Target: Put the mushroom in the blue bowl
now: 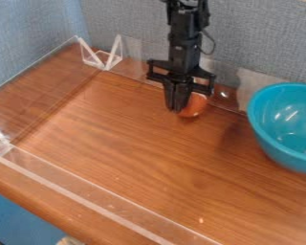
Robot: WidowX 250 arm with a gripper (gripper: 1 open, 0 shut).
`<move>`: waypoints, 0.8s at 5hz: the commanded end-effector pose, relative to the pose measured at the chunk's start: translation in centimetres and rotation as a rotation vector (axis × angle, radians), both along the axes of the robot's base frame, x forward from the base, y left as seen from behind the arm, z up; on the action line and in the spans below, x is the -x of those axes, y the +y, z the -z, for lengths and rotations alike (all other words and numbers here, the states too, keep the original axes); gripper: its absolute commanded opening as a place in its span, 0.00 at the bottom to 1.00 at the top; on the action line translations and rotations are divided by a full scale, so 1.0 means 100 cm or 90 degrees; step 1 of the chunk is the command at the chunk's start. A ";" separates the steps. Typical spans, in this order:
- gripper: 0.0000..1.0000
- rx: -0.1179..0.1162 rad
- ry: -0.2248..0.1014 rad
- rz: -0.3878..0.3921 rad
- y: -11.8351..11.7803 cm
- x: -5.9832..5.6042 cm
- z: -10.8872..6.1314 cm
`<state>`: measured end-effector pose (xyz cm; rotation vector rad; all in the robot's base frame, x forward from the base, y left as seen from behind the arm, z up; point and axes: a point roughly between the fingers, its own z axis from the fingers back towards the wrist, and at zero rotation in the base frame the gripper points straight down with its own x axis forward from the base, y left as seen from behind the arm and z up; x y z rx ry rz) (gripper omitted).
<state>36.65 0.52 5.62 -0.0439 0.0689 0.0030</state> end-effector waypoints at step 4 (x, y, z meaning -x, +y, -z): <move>0.00 -0.005 -0.080 0.046 -0.020 -0.022 -0.049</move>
